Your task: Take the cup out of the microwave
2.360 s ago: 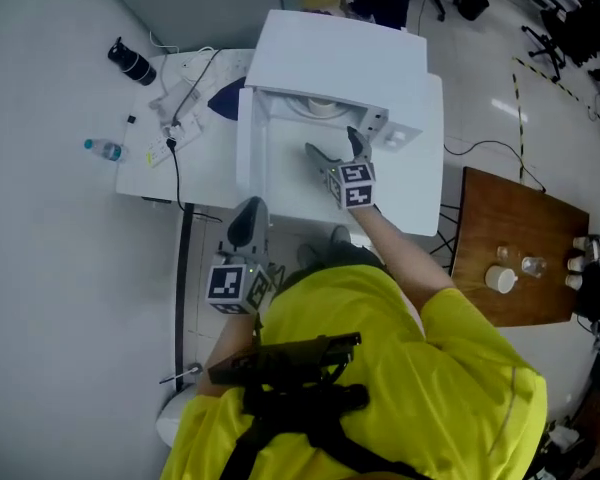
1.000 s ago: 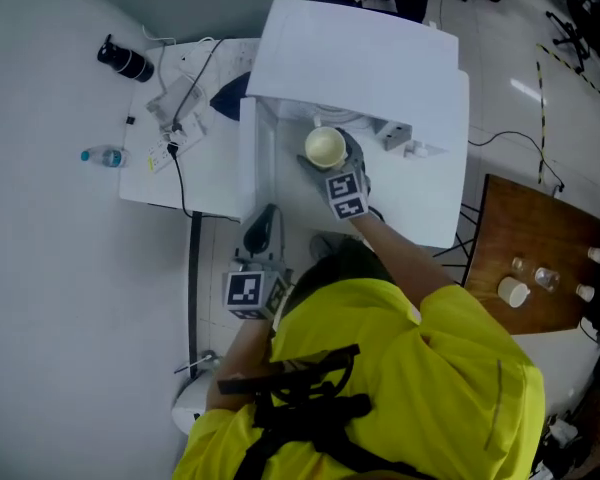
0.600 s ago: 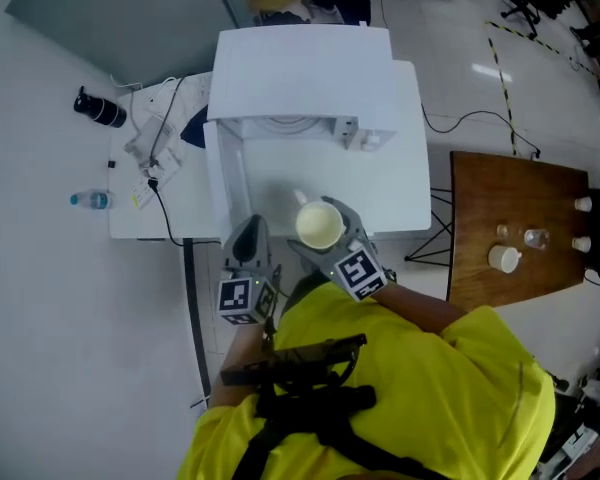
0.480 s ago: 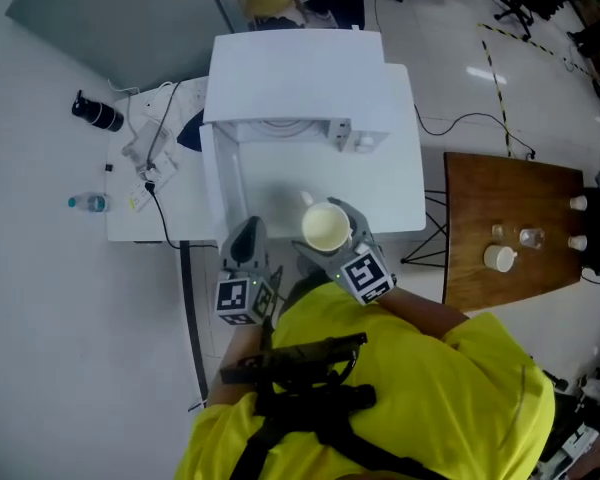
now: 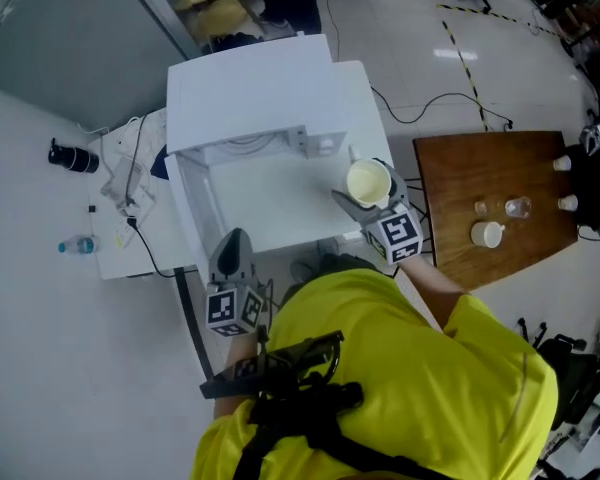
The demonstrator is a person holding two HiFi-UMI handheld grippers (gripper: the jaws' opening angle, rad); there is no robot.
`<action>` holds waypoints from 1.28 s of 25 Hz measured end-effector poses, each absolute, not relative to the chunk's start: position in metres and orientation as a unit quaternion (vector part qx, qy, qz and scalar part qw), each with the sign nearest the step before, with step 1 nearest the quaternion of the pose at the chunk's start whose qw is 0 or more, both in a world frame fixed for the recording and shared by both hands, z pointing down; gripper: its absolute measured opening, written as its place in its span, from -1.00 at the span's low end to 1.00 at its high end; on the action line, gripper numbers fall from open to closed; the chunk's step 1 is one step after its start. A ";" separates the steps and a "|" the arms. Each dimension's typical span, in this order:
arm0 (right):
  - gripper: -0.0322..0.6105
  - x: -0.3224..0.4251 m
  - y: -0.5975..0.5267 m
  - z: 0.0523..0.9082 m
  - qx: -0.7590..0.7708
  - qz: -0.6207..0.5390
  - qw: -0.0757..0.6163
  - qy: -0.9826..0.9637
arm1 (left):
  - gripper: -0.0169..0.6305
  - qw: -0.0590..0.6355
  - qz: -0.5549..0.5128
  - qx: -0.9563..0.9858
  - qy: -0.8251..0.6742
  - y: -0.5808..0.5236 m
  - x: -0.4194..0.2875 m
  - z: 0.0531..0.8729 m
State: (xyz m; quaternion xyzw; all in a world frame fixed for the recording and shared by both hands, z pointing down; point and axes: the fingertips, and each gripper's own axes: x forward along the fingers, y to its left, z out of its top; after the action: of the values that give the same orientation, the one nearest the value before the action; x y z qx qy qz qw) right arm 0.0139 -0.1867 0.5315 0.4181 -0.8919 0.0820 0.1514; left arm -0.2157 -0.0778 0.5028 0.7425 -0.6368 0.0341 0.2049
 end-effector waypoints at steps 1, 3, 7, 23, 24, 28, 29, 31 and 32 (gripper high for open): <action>0.56 0.034 -0.202 0.534 0.439 0.077 0.146 -0.883 | -0.89 0.206 0.036 0.748 -0.630 -0.083 -0.208 0.504; 0.56 0.067 -0.235 0.546 0.464 0.067 0.141 -0.872 | -0.89 0.208 0.039 0.761 -0.613 -0.093 -0.190 0.506; 0.56 0.100 -0.310 0.606 0.478 0.078 0.151 -0.862 | -0.89 0.199 0.052 0.785 -0.584 -0.113 -0.151 0.507; 0.56 0.087 -0.399 0.808 0.471 0.153 0.220 -0.840 | -0.89 0.204 0.083 0.807 -0.548 -0.157 -0.096 0.560; 0.56 0.086 -0.399 0.810 0.472 0.153 0.220 -0.840 | -0.89 0.202 0.084 0.807 -0.548 -0.157 -0.095 0.560; 0.56 0.082 -0.399 0.814 0.481 0.155 0.210 -0.837 | -0.90 0.189 0.096 0.802 -0.558 -0.157 -0.099 0.563; 0.56 0.081 -0.400 0.815 0.481 0.153 0.211 -0.837 | -0.89 0.191 0.095 0.801 -0.560 -0.158 -0.099 0.565; 0.57 0.080 -0.399 0.817 0.480 0.148 0.217 -0.837 | -0.89 0.198 0.098 0.800 -0.557 -0.158 -0.097 0.569; 0.57 0.078 -0.397 0.817 0.479 0.149 0.219 -0.837 | -0.89 0.199 0.100 0.801 -0.555 -0.158 -0.095 0.570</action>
State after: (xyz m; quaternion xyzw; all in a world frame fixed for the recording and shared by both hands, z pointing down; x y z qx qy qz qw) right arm 0.0783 -0.3973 0.8172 0.4791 -0.8368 0.1485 0.2192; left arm -0.0953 -0.1584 0.5702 0.8012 -0.5553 0.0997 0.1993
